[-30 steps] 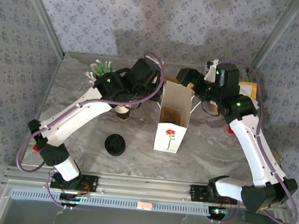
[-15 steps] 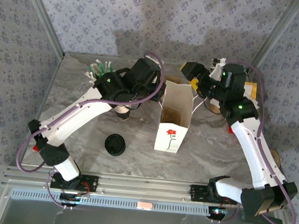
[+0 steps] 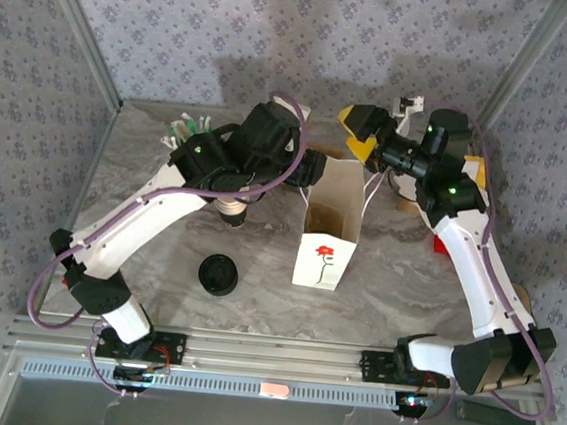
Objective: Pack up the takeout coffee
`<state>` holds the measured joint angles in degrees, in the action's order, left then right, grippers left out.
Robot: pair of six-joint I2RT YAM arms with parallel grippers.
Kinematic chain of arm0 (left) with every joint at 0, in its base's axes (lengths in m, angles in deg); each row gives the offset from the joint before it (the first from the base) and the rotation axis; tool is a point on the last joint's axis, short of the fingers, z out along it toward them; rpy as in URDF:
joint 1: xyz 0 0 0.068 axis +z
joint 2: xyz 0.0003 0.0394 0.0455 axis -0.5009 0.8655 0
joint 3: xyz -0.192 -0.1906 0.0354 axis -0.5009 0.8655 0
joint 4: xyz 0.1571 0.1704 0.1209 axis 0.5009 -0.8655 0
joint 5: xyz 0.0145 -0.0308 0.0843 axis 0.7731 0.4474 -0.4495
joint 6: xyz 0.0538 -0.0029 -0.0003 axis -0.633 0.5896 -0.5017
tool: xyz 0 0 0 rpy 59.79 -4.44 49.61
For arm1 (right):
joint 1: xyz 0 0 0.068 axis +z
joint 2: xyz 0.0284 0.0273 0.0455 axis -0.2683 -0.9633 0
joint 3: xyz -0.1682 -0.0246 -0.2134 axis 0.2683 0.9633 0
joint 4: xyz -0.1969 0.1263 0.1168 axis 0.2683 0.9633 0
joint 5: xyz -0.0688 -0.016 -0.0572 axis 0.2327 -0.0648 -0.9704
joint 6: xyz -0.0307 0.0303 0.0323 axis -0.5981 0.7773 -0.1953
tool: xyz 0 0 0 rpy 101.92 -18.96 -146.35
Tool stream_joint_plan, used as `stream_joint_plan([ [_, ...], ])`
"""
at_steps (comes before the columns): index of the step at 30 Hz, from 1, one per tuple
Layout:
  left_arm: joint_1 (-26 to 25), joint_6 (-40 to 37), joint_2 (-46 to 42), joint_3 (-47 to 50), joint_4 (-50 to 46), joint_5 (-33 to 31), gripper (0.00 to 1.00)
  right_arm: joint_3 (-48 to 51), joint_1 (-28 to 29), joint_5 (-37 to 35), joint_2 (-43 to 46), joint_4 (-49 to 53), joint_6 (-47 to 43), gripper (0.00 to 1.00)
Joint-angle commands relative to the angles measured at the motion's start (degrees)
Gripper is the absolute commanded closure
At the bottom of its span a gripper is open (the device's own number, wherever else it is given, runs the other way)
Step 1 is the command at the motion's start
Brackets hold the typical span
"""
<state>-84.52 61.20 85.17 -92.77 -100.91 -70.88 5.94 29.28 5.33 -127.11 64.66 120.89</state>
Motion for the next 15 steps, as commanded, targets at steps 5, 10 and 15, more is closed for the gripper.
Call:
stream_joint_plan([
  [5,0.11,-2.60,-4.05,-5.26,1.98,-3.76,0.12,-12.27,-3.10,3.15,-0.31,8.31,-9.15,0.00],
  [10,4.09,-2.37,-5.27,-7.39,-0.10,-6.25,0.15,-21.09,-5.59,-3.39,-1.60,22.69,-16.98,0.02],
  [15,13.19,1.25,-5.08,-7.26,-5.06,-4.70,0.23,-30.82,-7.59,-15.85,-5.26,41.14,-27.43,0.06],
])
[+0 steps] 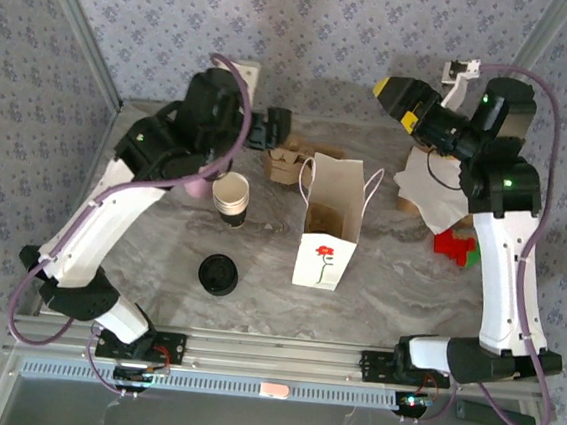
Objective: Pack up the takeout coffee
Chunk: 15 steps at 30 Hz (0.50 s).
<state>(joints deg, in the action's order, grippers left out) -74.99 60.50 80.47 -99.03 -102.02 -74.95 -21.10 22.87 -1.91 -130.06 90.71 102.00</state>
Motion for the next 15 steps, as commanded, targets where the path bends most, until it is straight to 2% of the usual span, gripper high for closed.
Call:
stream_joint_plan([
  [1,5.37,2.54,-0.14,-0.86,-5.00,-0.40,0.25,-5.06,-1.77,-10.62,-3.01,17.77,-9.53,0.07],
  [4,10.73,3.52,0.75,0.78,-6.64,0.99,0.30,-8.41,-3.46,-15.25,-5.48,24.89,-11.98,0.11],
  [7,15.16,3.42,2.93,1.17,-7.91,3.13,0.37,-8.13,-4.48,-16.52,-6.48,26.47,-13.07,0.14],
  [15,20.13,-0.88,15.14,-3.97,-11.65,3.55,0.56,-3.81,-5.26,-15.27,-7.30,24.44,-14.88,0.21],
])
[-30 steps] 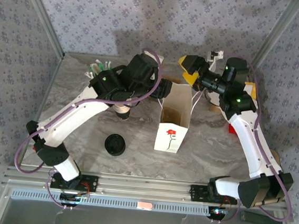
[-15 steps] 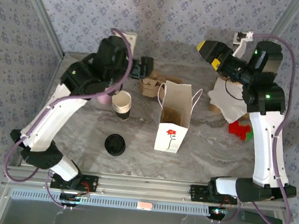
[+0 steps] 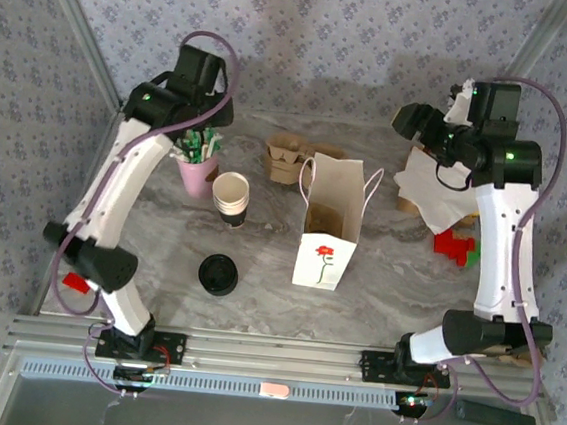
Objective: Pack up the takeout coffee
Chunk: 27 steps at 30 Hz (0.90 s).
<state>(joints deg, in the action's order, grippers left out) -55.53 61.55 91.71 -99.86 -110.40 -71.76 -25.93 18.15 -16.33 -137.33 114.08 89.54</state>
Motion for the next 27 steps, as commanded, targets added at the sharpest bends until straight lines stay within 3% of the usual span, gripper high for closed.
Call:
stream_joint_plan([
  [1,0.95,-2.21,5.52,-4.12,-3.87,0.25,0.57,1.60,-0.51,-0.98,-0.03,0.83,-2.71,0.21],
  [8,1.22,-2.85,14.82,-10.85,-8.75,-5.40,0.61,5.25,-1.70,-0.50,0.31,-1.15,-4.11,0.20],
  [16,1.40,-3.39,18.56,-11.46,-9.85,-9.40,0.61,7.49,-1.95,0.52,0.33,-3.12,-3.67,0.20],
  [27,2.27,-4.54,21.85,-11.48,-9.46,-7.12,0.64,6.97,-1.97,0.43,0.04,-3.33,-3.75,0.19],
])
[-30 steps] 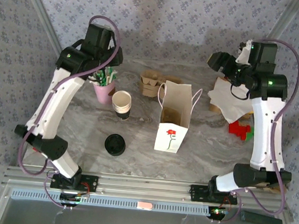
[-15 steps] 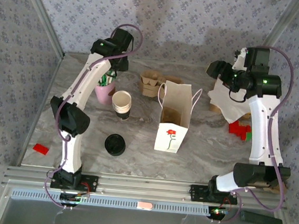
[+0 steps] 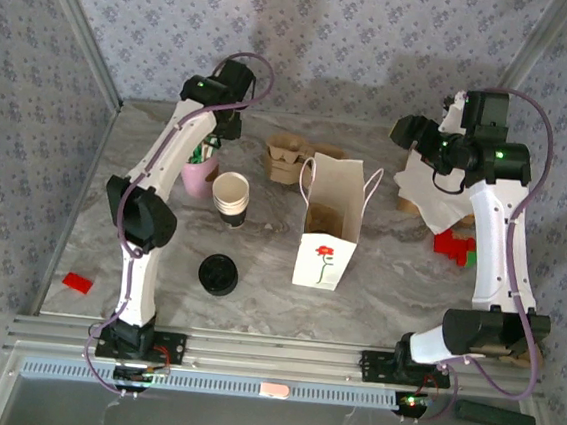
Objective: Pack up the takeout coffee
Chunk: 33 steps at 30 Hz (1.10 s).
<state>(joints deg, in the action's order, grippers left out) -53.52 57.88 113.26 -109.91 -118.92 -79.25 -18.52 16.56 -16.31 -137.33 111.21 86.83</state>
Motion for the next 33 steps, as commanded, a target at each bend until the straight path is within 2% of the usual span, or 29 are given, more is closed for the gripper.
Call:
stream_joint_plan([
  [1,0.26,-0.79,0.39,-1.44,-0.85,0.48,0.65,-0.45,-0.38,0.45,-0.02,-0.45,-1.05,0.19],
  [9,0.17,-0.76,-0.21,-0.78,-0.32,-0.91,0.75,-0.10,-0.42,0.52,-0.20,-0.70,-1.20,0.19],
  [21,0.08,-1.17,-1.26,-0.95,-0.21,-2.37,0.99,0.69,-0.38,0.86,-0.12,-0.79,-1.12,0.18],
  [32,-0.31,-1.92,-3.44,-3.80,-1.90,-4.00,1.00,1.41,-0.42,1.11,0.96,-1.06,-0.55,0.18],
  [33,-0.35,-1.90,-3.63,-3.81,-1.99,-4.06,0.95,1.47,-0.40,1.10,1.05,-1.06,-0.55,0.18],
])
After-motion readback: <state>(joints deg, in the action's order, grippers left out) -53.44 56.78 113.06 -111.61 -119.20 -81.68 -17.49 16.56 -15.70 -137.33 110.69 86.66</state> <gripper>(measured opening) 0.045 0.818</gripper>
